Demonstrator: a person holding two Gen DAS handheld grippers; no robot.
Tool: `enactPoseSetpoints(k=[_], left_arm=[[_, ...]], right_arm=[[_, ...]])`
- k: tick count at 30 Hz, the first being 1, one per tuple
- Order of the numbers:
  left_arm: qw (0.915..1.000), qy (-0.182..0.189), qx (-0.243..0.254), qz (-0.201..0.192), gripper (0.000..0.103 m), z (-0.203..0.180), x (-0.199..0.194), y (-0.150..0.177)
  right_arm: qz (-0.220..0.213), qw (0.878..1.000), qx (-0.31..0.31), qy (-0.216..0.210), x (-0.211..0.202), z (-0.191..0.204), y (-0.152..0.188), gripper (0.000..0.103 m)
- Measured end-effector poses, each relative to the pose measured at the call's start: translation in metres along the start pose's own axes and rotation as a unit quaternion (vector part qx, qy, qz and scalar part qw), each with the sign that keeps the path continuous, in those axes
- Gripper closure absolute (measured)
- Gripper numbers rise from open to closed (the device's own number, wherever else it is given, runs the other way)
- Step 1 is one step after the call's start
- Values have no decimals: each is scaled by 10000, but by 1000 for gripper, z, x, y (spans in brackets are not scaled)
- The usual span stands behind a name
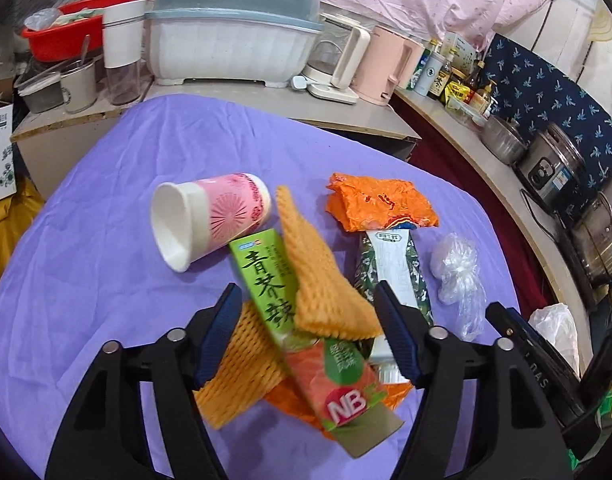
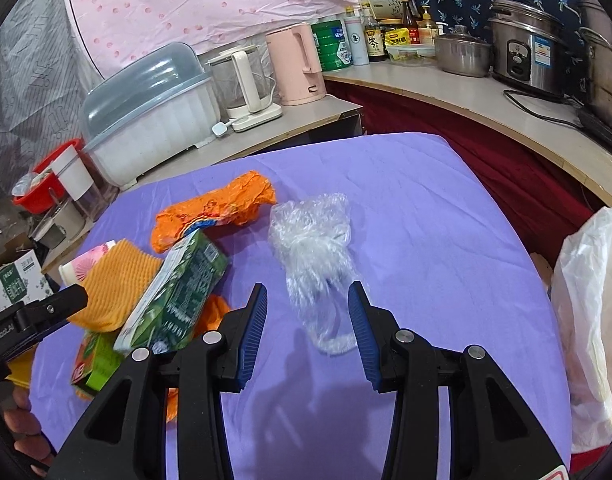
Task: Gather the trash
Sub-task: 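Grasp the clear plastic bag with the right tool while the left tool grasps the orange foam net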
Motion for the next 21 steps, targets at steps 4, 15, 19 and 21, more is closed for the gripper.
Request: enactPoseSetpoints(k=[4,15,19,21], left_arm=[[9998,44,65,162,71,-1,13,0],[9995,0,302,-59,93,-9,4,-4],[9993,20,318,-186,93,-14,-10,-7],[9992,28,322,-242,93,-17,-17,-7]], right_arm=[[32,9999,-11,96,16,-4,-12,62],[275,9995,-63,106,43,-8,-11,96],[122,9998,-122,98,27,-5,-13,99],[43,9999,-132,59,17,-4,-15,99]])
Point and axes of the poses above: each gripper's, at about its wrist camera, not at the fingertips, and x roughly the way its jaws point, z to its left, y to its underside, the point moved 9 cm from there along x, roughly the way its jaws point, and after that the axes turned 12 degrees about z, right-handed, at the moved point
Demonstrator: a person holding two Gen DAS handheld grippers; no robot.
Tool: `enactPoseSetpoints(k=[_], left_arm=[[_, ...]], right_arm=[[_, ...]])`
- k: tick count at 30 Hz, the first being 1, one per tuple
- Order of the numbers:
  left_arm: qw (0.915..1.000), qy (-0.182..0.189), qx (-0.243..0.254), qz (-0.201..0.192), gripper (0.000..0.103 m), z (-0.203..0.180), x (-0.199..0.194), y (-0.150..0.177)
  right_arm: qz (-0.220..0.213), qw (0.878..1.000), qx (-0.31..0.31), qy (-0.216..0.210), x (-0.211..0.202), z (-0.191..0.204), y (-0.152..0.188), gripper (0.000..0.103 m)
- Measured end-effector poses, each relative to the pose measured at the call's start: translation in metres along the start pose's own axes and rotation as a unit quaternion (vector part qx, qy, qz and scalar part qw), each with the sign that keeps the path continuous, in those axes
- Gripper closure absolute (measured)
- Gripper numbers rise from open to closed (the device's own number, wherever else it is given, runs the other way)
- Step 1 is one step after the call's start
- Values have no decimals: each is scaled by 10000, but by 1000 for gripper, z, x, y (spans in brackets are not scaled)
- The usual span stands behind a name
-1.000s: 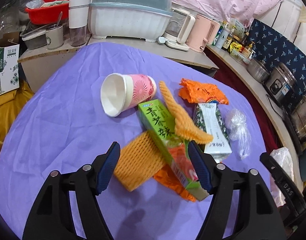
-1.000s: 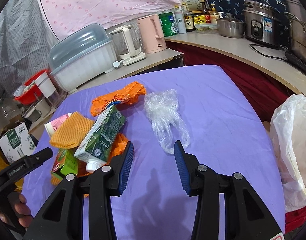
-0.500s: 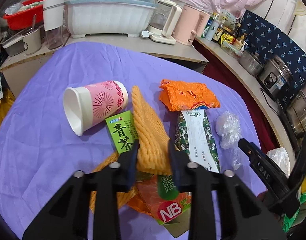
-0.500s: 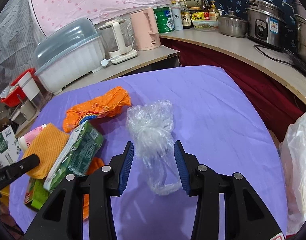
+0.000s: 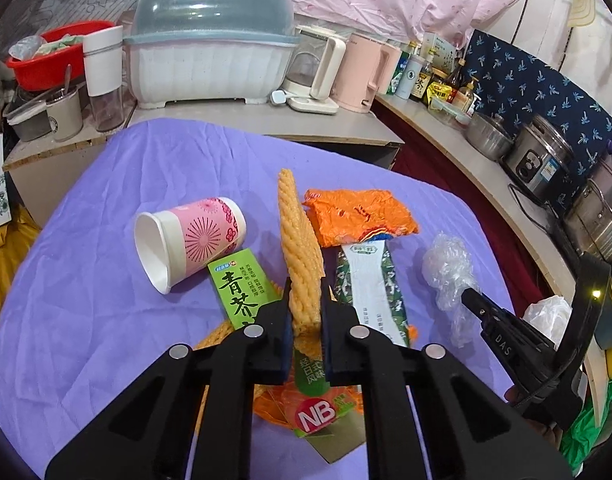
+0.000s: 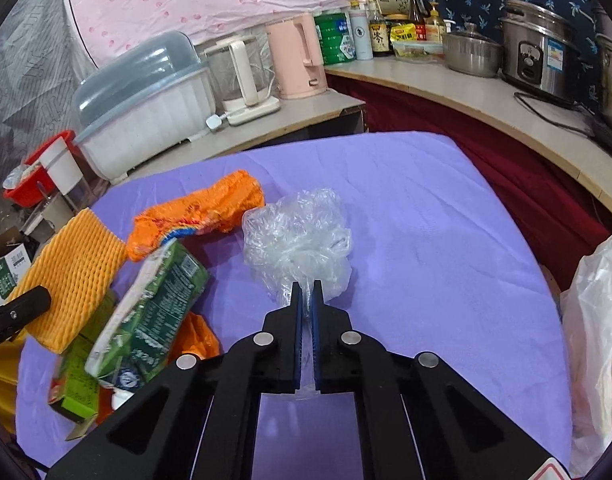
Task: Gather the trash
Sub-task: 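Grasp the clear plastic bag with the right tool while the left tool grasps the orange foam net, then carry the clear bag and orange foam net over the bin with both tools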
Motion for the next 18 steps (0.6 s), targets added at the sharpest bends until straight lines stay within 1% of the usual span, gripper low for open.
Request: enactPoseSetpoints(k=[3,10,18], left_arm=[[9999,18,52,-105,93,-8,-14,-2],[9989,94,253,-376,93,-38,-52,-2],[9959,270,591,-628,93,-86,-90,7]], right_arm=[[-133,9999,-15,-25,-19,0,-4,99],[-497,9987,11,-67,-71,-8,-9,99],[-868,9960,211,-11,-129,-40,-3,99]])
Point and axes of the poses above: each gripper's, at about its wrist camera, not at the fingertips, and x roughly the way its jaws point, z to its left, y to its underside, the point moved 9 cm from there along x, roughly the way its jaws point, and after that the axes turned 12 degrees about z, right-handed, at the moved point
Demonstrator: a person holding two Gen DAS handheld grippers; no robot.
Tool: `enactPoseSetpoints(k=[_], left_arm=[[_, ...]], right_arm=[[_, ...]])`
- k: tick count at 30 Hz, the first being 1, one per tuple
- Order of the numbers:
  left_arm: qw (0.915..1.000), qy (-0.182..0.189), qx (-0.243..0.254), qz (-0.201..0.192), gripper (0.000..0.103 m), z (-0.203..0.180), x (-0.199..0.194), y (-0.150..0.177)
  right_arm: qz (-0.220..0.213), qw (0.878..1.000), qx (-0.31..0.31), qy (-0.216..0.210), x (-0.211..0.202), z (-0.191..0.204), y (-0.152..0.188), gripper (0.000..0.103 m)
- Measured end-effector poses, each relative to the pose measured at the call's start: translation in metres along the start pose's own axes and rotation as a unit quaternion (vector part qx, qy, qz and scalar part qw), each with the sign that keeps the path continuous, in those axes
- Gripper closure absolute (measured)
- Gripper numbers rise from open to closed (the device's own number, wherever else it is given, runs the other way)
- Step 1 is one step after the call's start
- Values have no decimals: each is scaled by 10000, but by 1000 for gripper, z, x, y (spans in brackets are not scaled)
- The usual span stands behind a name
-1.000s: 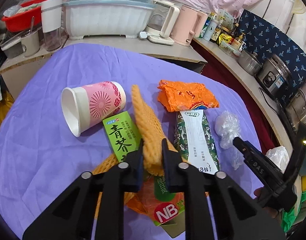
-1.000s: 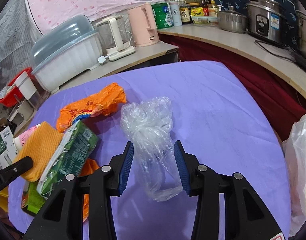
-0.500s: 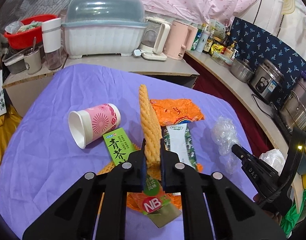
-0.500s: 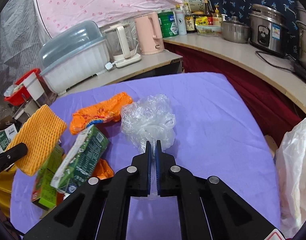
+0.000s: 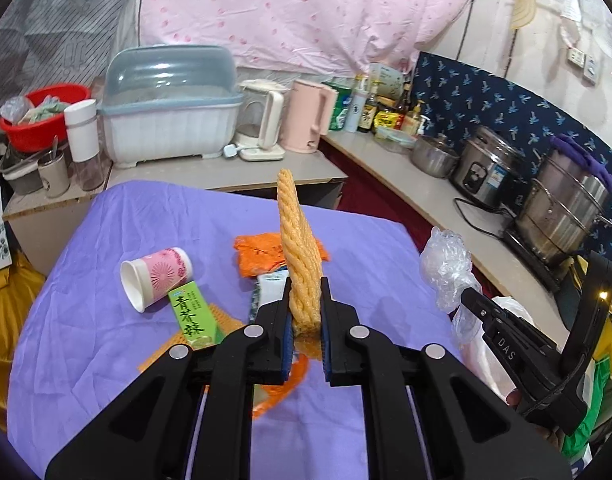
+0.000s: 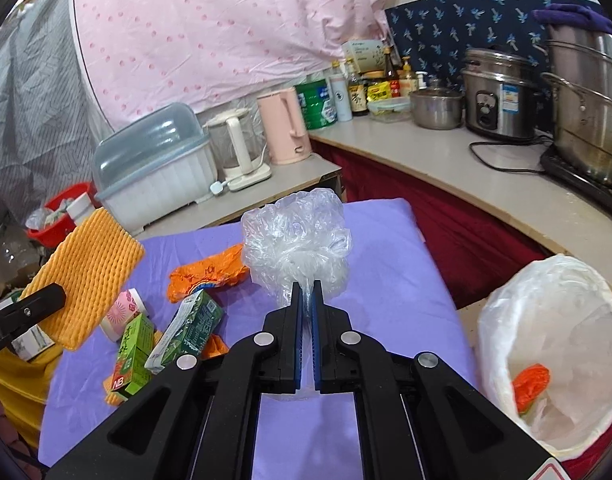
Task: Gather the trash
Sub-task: 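Carry the clear bag and orange foam net over the bin with both tools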
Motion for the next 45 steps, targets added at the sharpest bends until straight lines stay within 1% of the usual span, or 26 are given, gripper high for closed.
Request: enactPoseSetpoints(k=[5,6,10,18,21,25,29,35,38,42,44,45], left_arm=[[9994,128,297,-89,93,-46,-16,5],[9993,147,333,-89,93,-52,-17,6],[9978,280,601,-57,93,-95,-19,16],[9916,561,1146,196,93,-180,-6,45],[9878,671,1370,315,93,-213,2,59],[9828,761,1621,444,93,-246,11,77],[9775,841,1850,564,93,-276,22,92],[9696,928,2128,771,93,-310,43,112],[9649,1026,2221,951,93,-322,56,121],[9607,1137,2273,1116,92,-331,70,127],[9588,1151,2311,1188,92,-333,77,129],[9585,1139,2320,1207,92,-334,81,129]], right_arm=[[-179,9996,188,90,-32,-34,3,99],[-209,9994,236,115,-38,-43,4,99],[-299,9984,409,242,-59,-77,9,99],[-354,9935,937,537,-93,-162,36,99],[-345,9908,1143,630,-102,-193,49,99],[-299,9877,1345,746,-108,-224,66,99],[-228,9846,1535,798,-108,-248,83,99],[-67,9822,1683,837,-98,-267,103,99],[-11,9809,1762,823,-92,-274,109,99],[52,9797,1826,826,-85,-282,112,99],[68,9792,1856,815,-83,-284,111,98],[71,9790,1868,810,-81,-285,110,95]])
Point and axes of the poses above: each gripper's, at about its wrist camera, not at the fingertips, and x roughly the way its jaws point, z to its left, y to its underside, the point moved 9 cm from there along x, roughly the way its jaws point, and after that the axes turned 12 degrees about z, right-handed, at the moved point
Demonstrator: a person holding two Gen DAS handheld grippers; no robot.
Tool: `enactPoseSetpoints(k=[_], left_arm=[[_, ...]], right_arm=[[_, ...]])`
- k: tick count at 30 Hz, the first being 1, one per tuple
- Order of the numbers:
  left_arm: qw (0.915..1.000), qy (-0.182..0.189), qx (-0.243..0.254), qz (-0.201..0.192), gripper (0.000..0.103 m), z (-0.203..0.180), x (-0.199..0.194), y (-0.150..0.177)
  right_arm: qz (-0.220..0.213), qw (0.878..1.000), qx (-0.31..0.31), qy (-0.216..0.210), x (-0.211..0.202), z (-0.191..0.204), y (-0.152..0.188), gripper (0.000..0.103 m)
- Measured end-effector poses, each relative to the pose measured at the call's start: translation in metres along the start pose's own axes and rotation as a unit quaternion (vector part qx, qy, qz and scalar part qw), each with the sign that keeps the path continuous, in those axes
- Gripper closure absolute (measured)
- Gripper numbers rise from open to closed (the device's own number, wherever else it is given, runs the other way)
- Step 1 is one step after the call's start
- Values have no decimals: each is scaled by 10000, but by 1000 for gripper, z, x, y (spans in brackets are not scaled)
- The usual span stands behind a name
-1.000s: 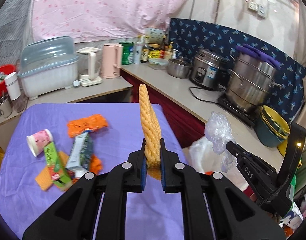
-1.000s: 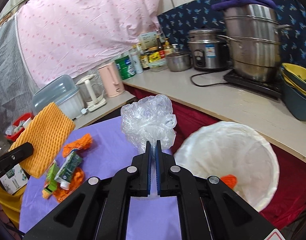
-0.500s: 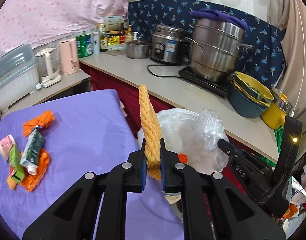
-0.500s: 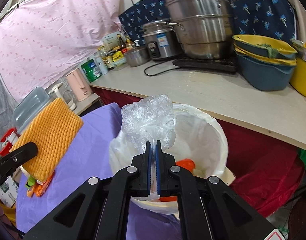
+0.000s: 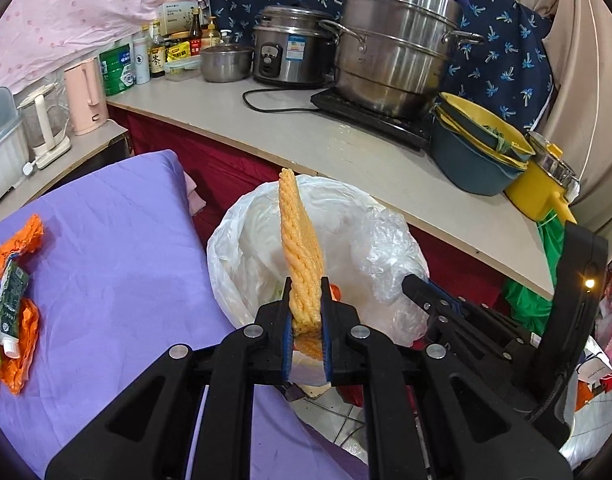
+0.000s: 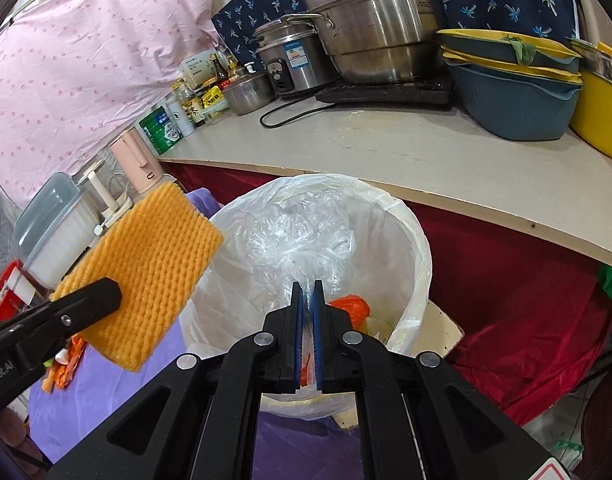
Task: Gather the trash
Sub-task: 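Carry the clear bag and orange foam net over the bin with both tools, then open both tools to drop the bag and foam net into the bin, then move both tools back over the trash on the table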
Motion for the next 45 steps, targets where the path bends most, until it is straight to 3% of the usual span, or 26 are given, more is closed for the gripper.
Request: enactPoseSetpoints(k=[3,6,7,11,24,36,45], left_arm=[[10000,23,-6,47,91,1,7,-1],[10000,2,-50,78,79,3,10,0],[9999,-12,-92,73,72,5,11,0],[9999,-35,-149,16,65,10,9,-1],[9985,-135,-481,-214,57,40,-16,-1],[9918,-445,-1056,-571,44,102,-61,10],[9793,-787,-1736,-682,39,169,-91,33]], right_arm=[[-54,10000,45,10,0,-2,-1,88],[-121,9999,100,-8,0,-2,-3,75],[-137,9999,103,-8,-1,-1,-4,74],[-201,9997,132,-38,-4,0,-8,74],[-368,9992,-34,-165,-24,26,-12,70],[-409,9977,-391,-377,-35,80,-10,69],[-341,9955,-691,-544,-32,127,1,61]])
Point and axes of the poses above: each gripper's, at about its wrist camera, not at the fingertips, and x roughly the way its jaws point, z to its left, y to its underside, the point moved 9 cm from there along x, roughly the way its jaws point, and after that the axes turned 12 degrees about z, right-handed, at the moved point
